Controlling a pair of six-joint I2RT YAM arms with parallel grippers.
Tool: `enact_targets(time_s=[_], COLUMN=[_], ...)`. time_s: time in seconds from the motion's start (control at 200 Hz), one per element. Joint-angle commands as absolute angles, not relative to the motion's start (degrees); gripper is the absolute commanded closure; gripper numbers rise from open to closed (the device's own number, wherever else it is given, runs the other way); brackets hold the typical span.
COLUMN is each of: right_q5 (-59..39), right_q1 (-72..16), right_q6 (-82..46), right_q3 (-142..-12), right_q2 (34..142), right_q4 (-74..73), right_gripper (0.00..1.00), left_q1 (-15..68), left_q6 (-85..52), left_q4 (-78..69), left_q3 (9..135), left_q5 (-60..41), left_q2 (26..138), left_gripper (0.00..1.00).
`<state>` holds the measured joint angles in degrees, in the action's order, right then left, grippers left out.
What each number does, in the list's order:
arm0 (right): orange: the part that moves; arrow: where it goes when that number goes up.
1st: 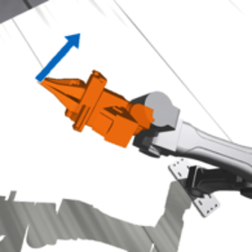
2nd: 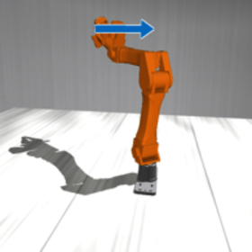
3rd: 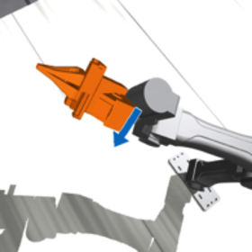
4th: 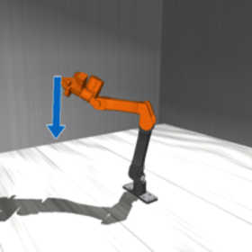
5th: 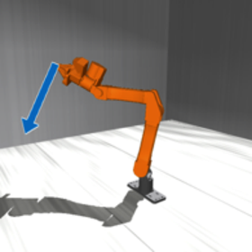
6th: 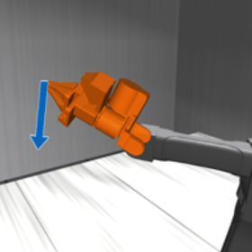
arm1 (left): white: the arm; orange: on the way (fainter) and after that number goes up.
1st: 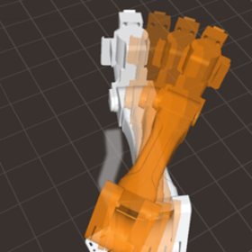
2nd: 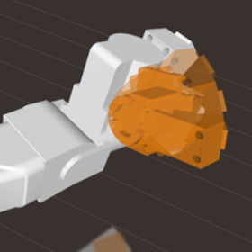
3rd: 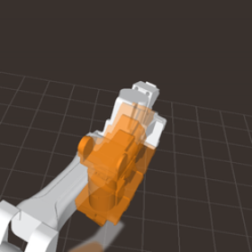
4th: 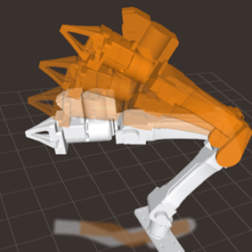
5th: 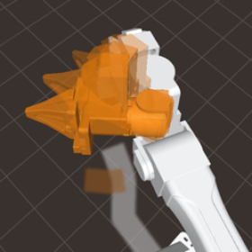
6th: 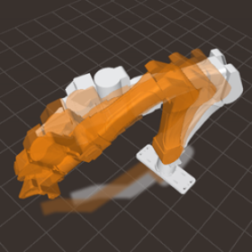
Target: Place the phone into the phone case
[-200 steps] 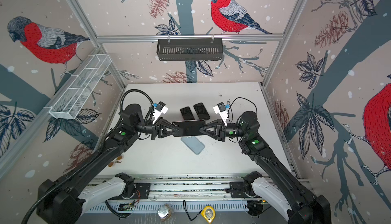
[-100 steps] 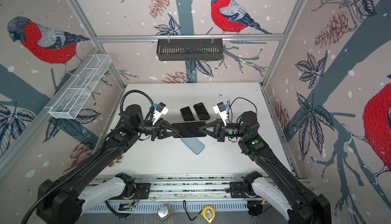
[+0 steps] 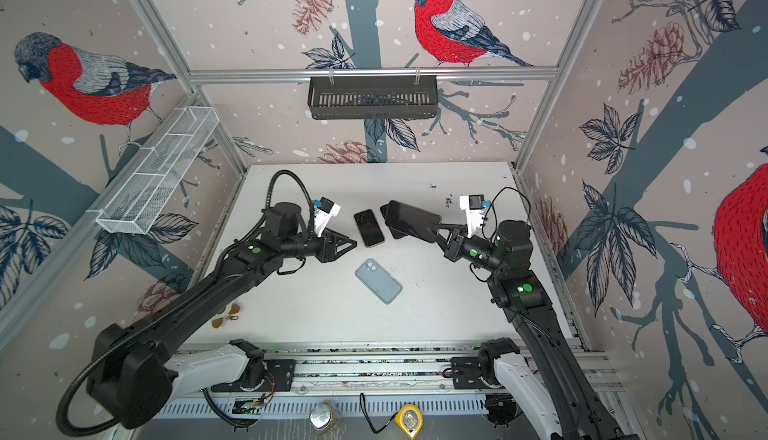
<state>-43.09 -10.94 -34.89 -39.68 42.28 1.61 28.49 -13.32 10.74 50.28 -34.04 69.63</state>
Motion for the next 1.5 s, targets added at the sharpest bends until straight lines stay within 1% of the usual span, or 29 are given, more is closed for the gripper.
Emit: enact_targets(time_s=[0.0,0.095,0.215,0.305,0.48,0.665,0.801,0.911,0.976,1.061,1.091,1.191,1.306,1.411,1.496], right_q5=[-33.40,-34.81,-36.51,-37.16,-37.92,-39.02,-38.94,-39.15,-39.37,-39.59,-39.42,-39.42,-40.98,-40.11,-38.38], right_q1=[-8.74,-7.36,-6.83,-6.77,-6.68,-6.50,-6.37,-6.27,-6.27,-6.24,-6.36,-6.39,-7.65,-10.93,-14.92], right_q6=[-31.61,-32.50,-32.34,-32.23,-31.99,-30.95,-30.15,-30.31,-30.51,-30.50,-30.54,-31.73,-35.94,-40.15,-41.91], right_q3=[-38.35,-36.34,-35.26,-34.83,-33.94,-33.77,-33.64,-33.42,-33.40,-33.02,-32.67,-30.19,-26.06,-22.56,-21.52], right_q2=[39.72,37.79,37.04,36.90,36.97,37.60,37.45,37.56,37.74,38.09,38.20,39.22,39.73,39.81,41.16], right_q4=[8.55,8.41,8.53,8.65,8.13,9.10,9.82,9.59,9.32,9.10,8.91,7.80,3.39,-2.24,-5.18], right_gripper=[0.99,0.99,0.99,0.99,0.99,0.99,0.99,0.99,0.99,0.99,0.99,0.99,1.00,0.99,1.00], left_q1=[33.57,37.64,39.05,39.72,40.92,41.03,41.04,41.04,41.04,41.00,40.96,40.83,39.97,38.89,38.07], left_q6=[-11.49,-12.90,-13.32,-13.38,-13.50,-13.74,-13.41,-13.42,-13.55,-13.95,-14.30,-15.30,-17.78,-21.07,-24.03], left_q4=[15.65,16.65,21.02,25.26,25.14,25.00,25.08,25.07,25.05,25.06,25.28,25.70,25.99,26.73,26.00], left_q3=[52.12,54.56,59.81,63.80,65.92,66.75,66.81,66.41,65.98,65.02,64.68,62.95,59.69,56.43,52.74], left_q5=[-15.40,-8.38,-4.05,-0.42,0.18,1.47,1.40,1.68,1.85,2.73,3.35,5.33,6.67,6.54,4.48], left_q2=[74.01,79.89,88.33,94.24,101.43,105.56,107.20,107.71,107.54,106.86,106.58,105.03,101.56,97.69,94.25], left_gripper=[0.53,0.53,0.65,0.67,0.67,0.69,0.74,0.81,0.87,0.98,1.00,1.00,1.00,0.98,0.97])
